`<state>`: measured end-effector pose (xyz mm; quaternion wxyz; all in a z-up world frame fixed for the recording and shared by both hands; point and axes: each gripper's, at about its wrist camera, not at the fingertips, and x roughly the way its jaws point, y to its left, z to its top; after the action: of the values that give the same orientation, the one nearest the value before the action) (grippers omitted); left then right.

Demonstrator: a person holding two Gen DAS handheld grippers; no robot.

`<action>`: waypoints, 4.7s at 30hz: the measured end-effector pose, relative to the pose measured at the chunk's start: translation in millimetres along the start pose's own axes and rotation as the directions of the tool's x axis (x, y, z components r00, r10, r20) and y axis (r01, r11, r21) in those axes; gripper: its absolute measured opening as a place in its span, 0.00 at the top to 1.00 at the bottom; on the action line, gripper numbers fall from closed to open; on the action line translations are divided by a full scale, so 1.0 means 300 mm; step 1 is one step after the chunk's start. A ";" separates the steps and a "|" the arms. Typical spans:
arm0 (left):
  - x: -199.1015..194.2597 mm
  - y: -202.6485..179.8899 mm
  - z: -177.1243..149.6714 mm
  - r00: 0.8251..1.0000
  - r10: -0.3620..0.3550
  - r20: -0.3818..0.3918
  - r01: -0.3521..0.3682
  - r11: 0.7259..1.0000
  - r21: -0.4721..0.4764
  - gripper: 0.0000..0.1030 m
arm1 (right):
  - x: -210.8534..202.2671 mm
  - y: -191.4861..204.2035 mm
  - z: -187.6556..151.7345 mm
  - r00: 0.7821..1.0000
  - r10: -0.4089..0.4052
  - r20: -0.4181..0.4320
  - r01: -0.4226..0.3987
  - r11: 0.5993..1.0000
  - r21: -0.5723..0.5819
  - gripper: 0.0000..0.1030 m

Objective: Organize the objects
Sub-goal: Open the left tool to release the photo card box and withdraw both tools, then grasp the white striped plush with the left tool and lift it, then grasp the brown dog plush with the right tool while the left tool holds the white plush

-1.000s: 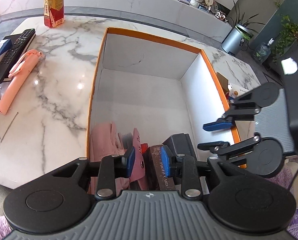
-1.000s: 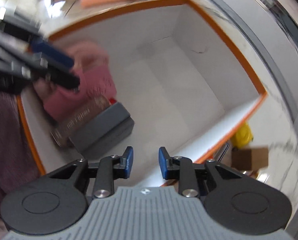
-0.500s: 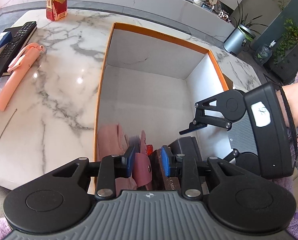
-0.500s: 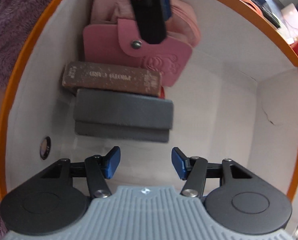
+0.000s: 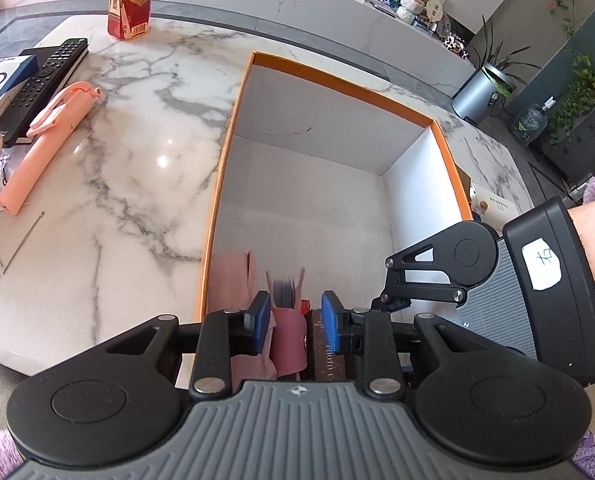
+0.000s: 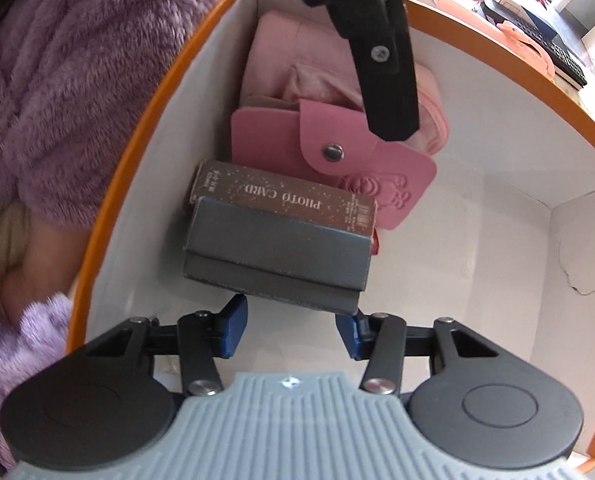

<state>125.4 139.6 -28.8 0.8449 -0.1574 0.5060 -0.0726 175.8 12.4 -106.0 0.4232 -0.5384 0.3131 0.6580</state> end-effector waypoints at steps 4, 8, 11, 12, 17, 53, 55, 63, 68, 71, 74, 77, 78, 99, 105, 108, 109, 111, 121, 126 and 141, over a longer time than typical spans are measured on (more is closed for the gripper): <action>-0.002 0.005 0.000 1.000 0.000 0.004 0.000 1.000 -0.005 0.68 | 0.005 -0.036 0.000 1.000 0.019 0.023 -0.020 0.999 0.037 0.55; -0.002 0.008 -0.007 1.000 0.007 0.000 -0.007 1.000 -0.006 0.68 | -0.002 -0.079 0.004 0.999 0.045 0.030 -0.048 0.996 0.073 0.61; -0.004 0.010 -0.013 1.000 0.010 -0.004 -0.010 1.000 -0.006 0.68 | -0.005 -0.110 0.009 0.999 0.044 0.028 -0.047 0.993 0.111 0.62; -0.006 0.011 -0.015 1.000 0.009 -0.004 -0.009 1.000 -0.008 0.68 | -0.002 -0.115 0.011 0.999 0.029 0.013 -0.030 0.993 0.112 0.62; -0.038 0.012 -0.024 1.000 0.010 0.015 -0.010 1.000 -0.013 0.68 | -0.022 -0.155 -0.003 1.000 -0.001 0.004 0.001 0.989 0.146 0.60; 0.163 -0.708 -0.142 0.999 -0.020 -0.048 0.043 0.836 0.547 0.56 | -0.402 0.347 -0.656 0.829 -0.549 -0.107 0.170 0.066 0.983 0.51; 0.216 -0.740 -0.146 0.998 0.030 -0.054 0.006 0.818 0.575 0.48 | -0.370 0.372 -0.711 0.825 -0.555 -0.112 0.114 -0.030 0.993 0.55; 0.366 -0.819 -0.210 0.968 0.247 -0.042 -0.146 0.695 0.704 0.29 | -0.235 0.401 -0.797 0.821 -0.559 -0.120 -0.027 -0.247 0.969 0.54; 0.426 -0.829 -0.236 0.939 0.344 0.010 -0.234 0.618 0.750 0.25 | -0.210 0.404 -0.793 0.810 -0.577 -0.103 -0.058 -0.253 0.966 0.52; 0.456 -0.840 -0.240 0.932 0.364 0.008 -0.240 0.598 0.765 0.25 | -0.202 0.408 -0.782 0.809 -0.574 -0.124 -0.030 -0.251 0.968 0.50; 0.481 -0.855 -0.262 0.919 0.392 0.036 -0.266 0.552 0.790 0.19 | -0.199 0.410 -0.780 0.809 -0.574 -0.122 -0.026 -0.242 0.970 0.50; 0.494 -0.855 -0.277 0.910 0.408 0.078 -0.301 0.516 0.802 0.22 | -0.200 0.414 -0.800 0.813 -0.575 -0.097 -0.060 -0.248 0.967 0.50; 0.495 -0.854 -0.280 0.907 0.411 0.094 -0.312 0.505 0.805 0.25 | -0.201 0.415 -0.807 0.814 -0.574 -0.092 -0.069 -0.252 0.965 0.50; 0.244 -0.762 -0.042 0.992 0.025 0.122 -0.086 0.849 0.521 0.39 | -0.279 0.266 -0.845 0.797 -0.602 -0.056 -0.184 -0.329 0.926 0.48; 0.218 -0.763 0.079 0.975 0.003 0.223 -0.112 0.871 0.478 0.39 | -0.286 0.161 -0.855 0.781 -0.624 -0.006 -0.272 -0.348 0.897 0.42; 0.222 -0.759 0.127 0.969 -0.002 0.247 -0.117 0.878 0.465 0.39 | -0.265 0.102 -0.863 0.785 -0.620 0.013 -0.309 -0.373 0.875 0.34; 0.224 -0.756 0.139 0.968 -0.003 0.251 -0.118 0.879 0.462 0.39 | -0.254 0.083 -0.863 0.790 -0.614 0.010 -0.307 -0.381 0.872 0.31; 0.232 -0.749 0.157 0.968 -0.003 0.253 -0.118 0.879 0.462 0.39 | -0.223 0.047 -0.867 0.810 -0.586 -0.003 -0.293 -0.409 0.864 0.31; 0.247 -0.721 0.164 0.972 -0.026 0.235 -0.087 0.885 0.458 0.39 | -0.121 -0.006 -0.879 0.842 -0.538 0.053 -0.332 -0.438 0.835 0.49; 0.228 -0.707 0.152 0.973 -0.040 0.226 -0.067 0.892 0.447 0.39 | -0.138 0.013 -0.854 0.844 -0.536 0.023 -0.293 -0.424 0.857 0.56; -0.083 -0.554 0.105 0.945 -0.179 0.275 0.083 0.941 0.328 0.39 | -0.416 0.326 -0.701 0.736 -0.674 -0.061 -0.236 -0.340 0.910 0.58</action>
<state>147.2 -3.7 62.1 0.9194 -0.0648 0.3419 -0.1834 189.4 -240.9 -35.9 0.8699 0.1870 0.4336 0.1422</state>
